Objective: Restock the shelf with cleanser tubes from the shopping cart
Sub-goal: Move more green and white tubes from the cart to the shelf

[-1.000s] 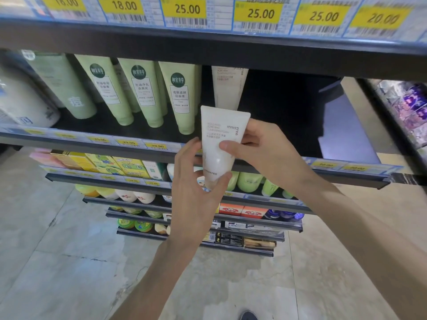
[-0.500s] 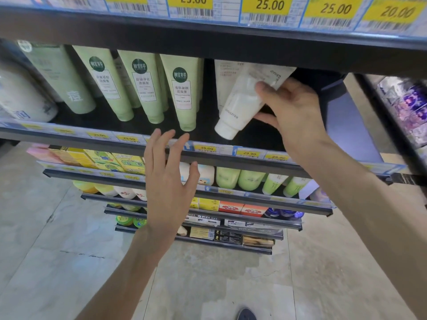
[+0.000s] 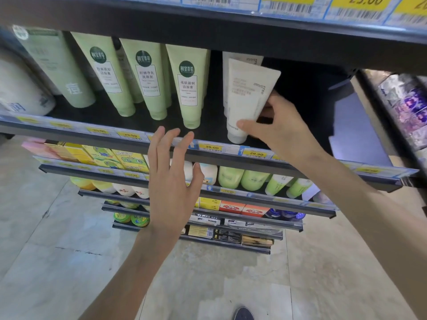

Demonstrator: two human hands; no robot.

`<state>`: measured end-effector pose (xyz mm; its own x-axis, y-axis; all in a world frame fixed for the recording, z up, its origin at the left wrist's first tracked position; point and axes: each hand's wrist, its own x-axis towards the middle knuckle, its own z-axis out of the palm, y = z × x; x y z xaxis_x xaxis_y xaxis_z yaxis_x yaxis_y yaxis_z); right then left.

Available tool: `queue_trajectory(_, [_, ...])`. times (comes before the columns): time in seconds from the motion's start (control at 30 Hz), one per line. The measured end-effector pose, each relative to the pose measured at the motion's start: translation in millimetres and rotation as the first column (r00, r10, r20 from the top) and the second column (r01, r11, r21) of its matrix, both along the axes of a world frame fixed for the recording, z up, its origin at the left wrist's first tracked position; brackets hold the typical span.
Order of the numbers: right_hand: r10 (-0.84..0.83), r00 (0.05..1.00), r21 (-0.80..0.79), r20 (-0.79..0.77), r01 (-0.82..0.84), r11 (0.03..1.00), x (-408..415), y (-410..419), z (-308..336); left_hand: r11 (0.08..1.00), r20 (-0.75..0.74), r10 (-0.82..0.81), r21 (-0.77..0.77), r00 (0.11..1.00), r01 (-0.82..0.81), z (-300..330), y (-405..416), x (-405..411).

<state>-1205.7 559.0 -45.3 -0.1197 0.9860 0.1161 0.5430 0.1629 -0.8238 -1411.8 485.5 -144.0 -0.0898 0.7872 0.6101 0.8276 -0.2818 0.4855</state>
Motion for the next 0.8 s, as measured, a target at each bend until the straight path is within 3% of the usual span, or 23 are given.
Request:
queue_trajectory(0.2, [-0.026,0.998,-0.036,0.062,0.028,0.999,-0.7,5.5,-5.6,1.0,-0.004,0.001,-0.008,1.0,-0.001,0.5,0.6,-0.6])
queue_trajectory(0.8, [-0.09,0.994,0.014,0.062,0.089,0.996,-11.5,16.2,-15.7,0.999,-0.017,-0.008,-0.037,1.0,0.008,-1.0,-1.4,-2.5])
